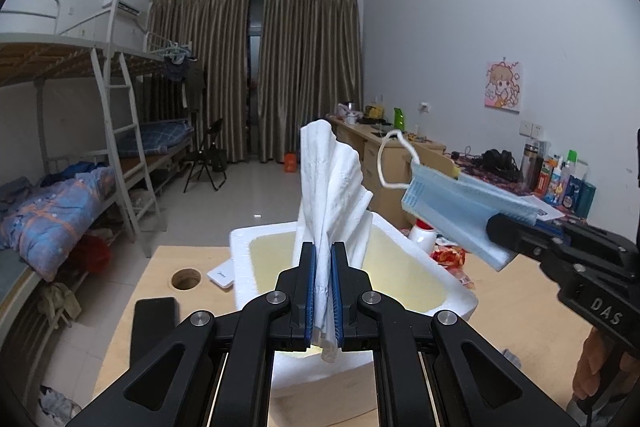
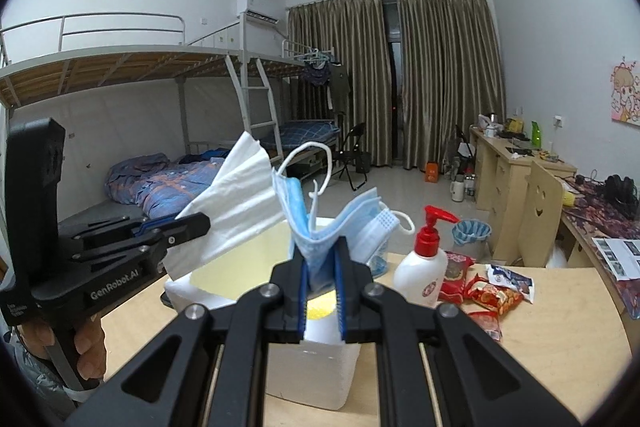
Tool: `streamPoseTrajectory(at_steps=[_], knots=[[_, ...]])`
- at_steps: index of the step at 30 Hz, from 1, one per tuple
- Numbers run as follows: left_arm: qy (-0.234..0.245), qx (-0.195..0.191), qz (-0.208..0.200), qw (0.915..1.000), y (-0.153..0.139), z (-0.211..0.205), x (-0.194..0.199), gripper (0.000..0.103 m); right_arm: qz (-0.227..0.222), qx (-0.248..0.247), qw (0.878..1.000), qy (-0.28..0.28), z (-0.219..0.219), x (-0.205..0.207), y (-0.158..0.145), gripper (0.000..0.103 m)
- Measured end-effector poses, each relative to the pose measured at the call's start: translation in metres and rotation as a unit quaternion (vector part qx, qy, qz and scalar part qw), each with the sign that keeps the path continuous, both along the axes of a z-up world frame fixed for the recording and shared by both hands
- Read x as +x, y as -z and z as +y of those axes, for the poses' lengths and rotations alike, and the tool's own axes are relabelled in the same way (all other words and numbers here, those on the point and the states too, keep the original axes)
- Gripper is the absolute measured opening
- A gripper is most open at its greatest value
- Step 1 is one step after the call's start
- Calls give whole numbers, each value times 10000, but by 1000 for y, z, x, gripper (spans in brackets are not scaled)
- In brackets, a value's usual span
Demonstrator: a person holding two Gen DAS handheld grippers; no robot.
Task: Organize soft objects
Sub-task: 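Open the left gripper to drop the white tissue into the foam box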
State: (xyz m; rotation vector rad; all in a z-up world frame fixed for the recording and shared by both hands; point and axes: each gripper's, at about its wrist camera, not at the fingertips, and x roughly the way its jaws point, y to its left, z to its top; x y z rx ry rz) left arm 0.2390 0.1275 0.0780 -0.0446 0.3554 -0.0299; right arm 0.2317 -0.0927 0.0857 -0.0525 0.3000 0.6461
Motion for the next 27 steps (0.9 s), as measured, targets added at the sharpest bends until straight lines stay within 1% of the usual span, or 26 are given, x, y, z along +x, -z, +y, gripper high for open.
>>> streamPoseTrajectory(at_steps=[5, 9, 16, 21, 23, 24, 25, 26, 27], knots=[[132, 12, 81, 9999, 1, -8, 13, 8, -92, 49, 9999, 124, -10, -6, -7, 14], [150, -19, 120, 9998, 4, -9, 20, 8, -95, 60, 9997, 199, -14, -6, -7, 14], [153, 61, 236, 9996, 13, -15, 31, 8, -86, 43, 9997, 237, -16, -6, -8, 14], [275, -56, 244, 9993, 14, -14, 36, 9, -100, 50, 9996, 271, -18, -7, -8, 14], [269, -66, 272, 9992, 15, -14, 37, 16, -108, 52, 9996, 272, -16, -8, -9, 14], [248, -66, 279, 9993, 16, -13, 38, 30, -113, 54, 9995, 280, -16, -9, -8, 14], [216, -45, 290, 9993, 16, -11, 39, 55, -115, 57, 9995, 279, -16, -9, -8, 14], [158, -16, 314, 9994, 16, -11, 39, 66, -121, 54, 9995, 274, -15, -10, -9, 14], [81, 6, 354, 9993, 17, -10, 41, 82, -125, 50, 9995, 275, -16, -10, -8, 14]])
